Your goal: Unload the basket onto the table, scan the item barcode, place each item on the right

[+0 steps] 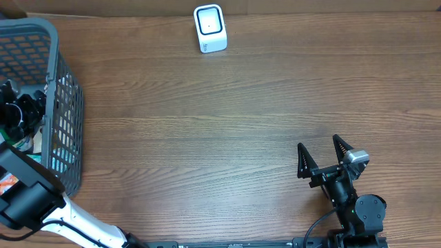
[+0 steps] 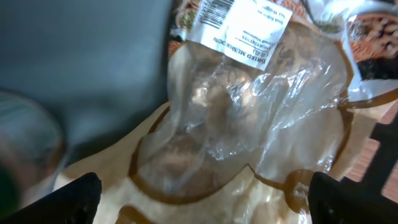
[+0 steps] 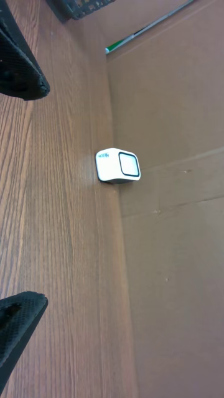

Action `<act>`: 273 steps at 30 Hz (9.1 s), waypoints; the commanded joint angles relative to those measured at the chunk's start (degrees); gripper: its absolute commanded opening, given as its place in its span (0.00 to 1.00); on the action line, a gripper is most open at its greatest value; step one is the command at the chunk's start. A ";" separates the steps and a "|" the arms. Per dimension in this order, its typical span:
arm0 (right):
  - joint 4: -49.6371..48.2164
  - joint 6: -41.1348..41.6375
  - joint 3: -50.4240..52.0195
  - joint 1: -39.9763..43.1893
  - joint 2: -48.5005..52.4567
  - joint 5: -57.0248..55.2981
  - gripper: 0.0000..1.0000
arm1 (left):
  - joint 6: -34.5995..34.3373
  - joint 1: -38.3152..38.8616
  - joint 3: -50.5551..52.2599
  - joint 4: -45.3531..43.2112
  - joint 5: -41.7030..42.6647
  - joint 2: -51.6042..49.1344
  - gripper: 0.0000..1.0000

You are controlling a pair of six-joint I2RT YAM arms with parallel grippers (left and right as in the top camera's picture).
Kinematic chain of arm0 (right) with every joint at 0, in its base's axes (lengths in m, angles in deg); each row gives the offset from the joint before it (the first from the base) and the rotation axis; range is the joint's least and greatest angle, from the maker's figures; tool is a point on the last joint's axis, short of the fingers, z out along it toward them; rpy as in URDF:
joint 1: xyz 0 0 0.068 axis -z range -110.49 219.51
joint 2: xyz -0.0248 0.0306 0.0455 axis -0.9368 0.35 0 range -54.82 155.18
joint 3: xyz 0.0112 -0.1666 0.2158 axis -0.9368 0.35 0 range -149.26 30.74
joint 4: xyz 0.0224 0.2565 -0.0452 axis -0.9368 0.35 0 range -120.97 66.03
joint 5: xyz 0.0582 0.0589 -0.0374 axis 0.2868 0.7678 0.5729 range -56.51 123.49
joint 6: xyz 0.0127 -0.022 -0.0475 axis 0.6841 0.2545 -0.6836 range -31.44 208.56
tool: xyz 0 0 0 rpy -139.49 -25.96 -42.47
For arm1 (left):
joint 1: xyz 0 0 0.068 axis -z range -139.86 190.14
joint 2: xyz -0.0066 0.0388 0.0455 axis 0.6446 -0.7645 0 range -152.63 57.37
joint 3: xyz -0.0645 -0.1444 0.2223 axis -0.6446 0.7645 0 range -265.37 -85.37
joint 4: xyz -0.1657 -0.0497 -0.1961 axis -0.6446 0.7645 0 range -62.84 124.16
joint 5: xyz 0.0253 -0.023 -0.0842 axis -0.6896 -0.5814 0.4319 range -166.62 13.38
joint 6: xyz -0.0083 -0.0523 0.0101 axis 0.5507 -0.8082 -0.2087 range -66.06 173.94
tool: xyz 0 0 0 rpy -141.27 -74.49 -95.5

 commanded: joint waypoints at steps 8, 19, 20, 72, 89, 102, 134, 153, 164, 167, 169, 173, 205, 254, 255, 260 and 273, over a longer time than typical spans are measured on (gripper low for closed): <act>-0.35 -0.20 0.57 -0.22 -0.66 -0.55 1.00 | 4.22 0.24 -0.04 -0.37 2.71 -6.47 0.91; -0.35 -0.20 0.57 -0.22 -0.66 -0.55 1.00 | 4.48 2.40 -0.04 -0.70 0.87 -13.11 0.87; -0.37 -0.20 0.57 -0.22 -0.66 -0.55 1.00 | 4.48 2.67 -0.04 -0.66 0.61 -13.46 0.82; -0.35 -0.20 0.57 -0.22 -0.66 -0.55 1.00 | -10.25 3.61 -8.76 4.24 -6.67 14.38 0.04; -0.35 -0.20 0.57 -0.22 -0.66 -0.55 1.00 | -18.16 4.02 -8.76 -2.08 -2.21 38.97 0.04; -0.35 -0.20 0.57 -0.22 -0.66 -0.55 1.00 | -19.04 21.66 -8.63 5.29 2.27 51.04 0.04; -0.35 -0.20 0.57 -0.22 -0.66 -0.55 1.00 | -66.97 70.71 25.24 -19.34 -12.76 15.32 0.04; -0.35 -0.20 0.57 -0.22 -0.66 -0.55 1.00 | -41.72 69.48 7.08 -9.40 -19.37 25.46 0.88; -0.35 -0.20 0.57 -0.22 -0.66 -0.55 1.00 | -34.14 50.69 -10.60 6.60 -24.76 43.10 0.88; -0.35 -0.20 0.57 -0.22 -0.66 -0.55 1.00 | -36.06 40.83 -10.58 9.90 -29.09 46.99 0.89; -0.35 -0.20 0.57 -0.22 -0.66 -0.55 1.00 | -36.76 33.42 -10.58 11.98 -30.84 48.48 0.88; -0.35 -0.20 0.57 -0.22 -0.66 -0.55 1.00 | -36.96 20.74 -10.08 14.21 -31.19 48.54 0.87; -0.35 -0.20 0.57 -0.22 -0.66 -0.55 1.00 | -31.17 -3.48 13.86 11.32 -28.09 23.47 0.70; -0.35 -0.20 0.57 -0.22 -0.66 -0.55 1.00 | -20.17 -1.36 47.82 -25.66 -17.88 23.41 0.20; -0.35 -0.20 0.57 -0.22 -0.66 -0.55 1.00 | -20.17 -1.36 47.78 -25.70 -17.00 23.43 0.18; -0.35 -0.20 0.57 -0.22 -0.66 -0.55 1.00 | -20.17 -1.36 45.70 -23.89 -15.69 23.43 0.04; -0.35 -0.20 0.57 -0.22 -0.66 -0.55 1.00 | -20.39 -1.38 18.34 -3.26 -6.21 23.54 0.04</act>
